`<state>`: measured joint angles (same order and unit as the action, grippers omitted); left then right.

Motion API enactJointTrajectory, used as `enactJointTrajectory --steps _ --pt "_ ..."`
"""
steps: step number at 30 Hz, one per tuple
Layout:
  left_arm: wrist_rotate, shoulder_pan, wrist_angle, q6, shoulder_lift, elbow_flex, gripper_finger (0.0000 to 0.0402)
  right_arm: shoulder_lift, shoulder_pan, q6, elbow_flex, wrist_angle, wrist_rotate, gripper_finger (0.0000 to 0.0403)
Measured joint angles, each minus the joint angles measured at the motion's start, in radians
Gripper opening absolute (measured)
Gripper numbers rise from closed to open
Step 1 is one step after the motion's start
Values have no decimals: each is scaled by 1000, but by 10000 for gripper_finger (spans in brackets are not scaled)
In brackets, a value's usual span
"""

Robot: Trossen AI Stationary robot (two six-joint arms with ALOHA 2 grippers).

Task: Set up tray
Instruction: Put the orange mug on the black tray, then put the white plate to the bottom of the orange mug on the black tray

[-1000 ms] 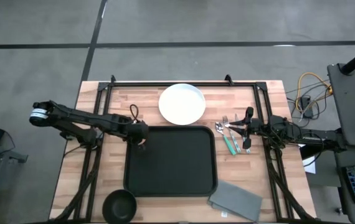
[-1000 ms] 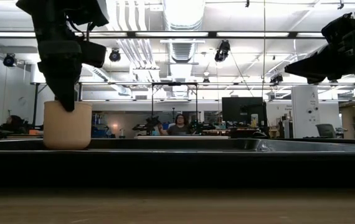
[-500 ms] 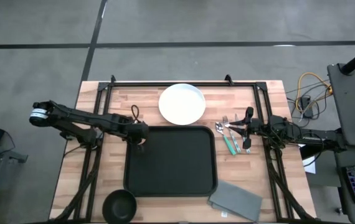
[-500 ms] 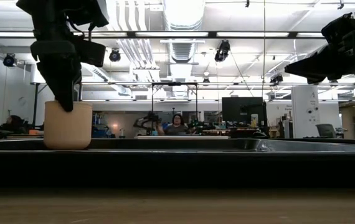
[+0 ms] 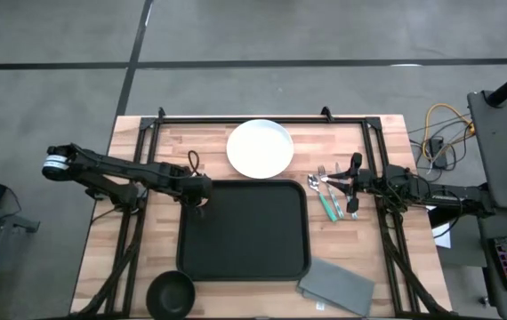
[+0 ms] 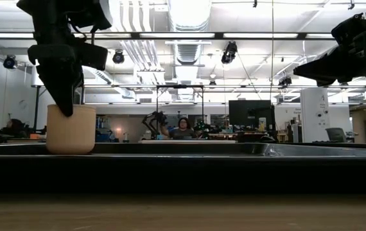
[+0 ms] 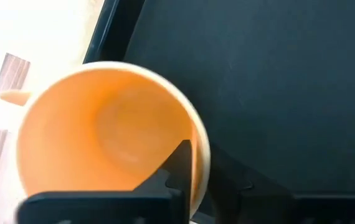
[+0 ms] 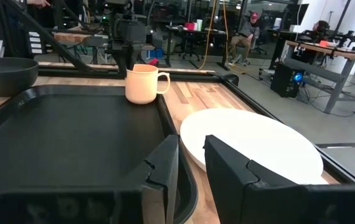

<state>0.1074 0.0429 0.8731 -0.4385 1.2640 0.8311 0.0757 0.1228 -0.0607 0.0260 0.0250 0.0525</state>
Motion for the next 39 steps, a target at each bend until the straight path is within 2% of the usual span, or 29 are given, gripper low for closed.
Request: enactJointTrajectory --steps 8,13,20,31,35,39 --pt "1 0 -8 0 0 0 132 0 0 0 0 0 0 68" --pt "1 0 -8 0 0 0 164 0 0 0 0 0 0 68" --pt "-1 0 -7 0 0 13 169 0 0 0 0 0 0 68" --pt "-1 0 33 6 -1 141 169 0 0 0 0 0 0 68" --pt "3 0 -9 90 -2 166 169 0 0 0 0 0 0 68" --pt "3 0 -134 241 -2 160 169 0 0 0 0 0 0 68"
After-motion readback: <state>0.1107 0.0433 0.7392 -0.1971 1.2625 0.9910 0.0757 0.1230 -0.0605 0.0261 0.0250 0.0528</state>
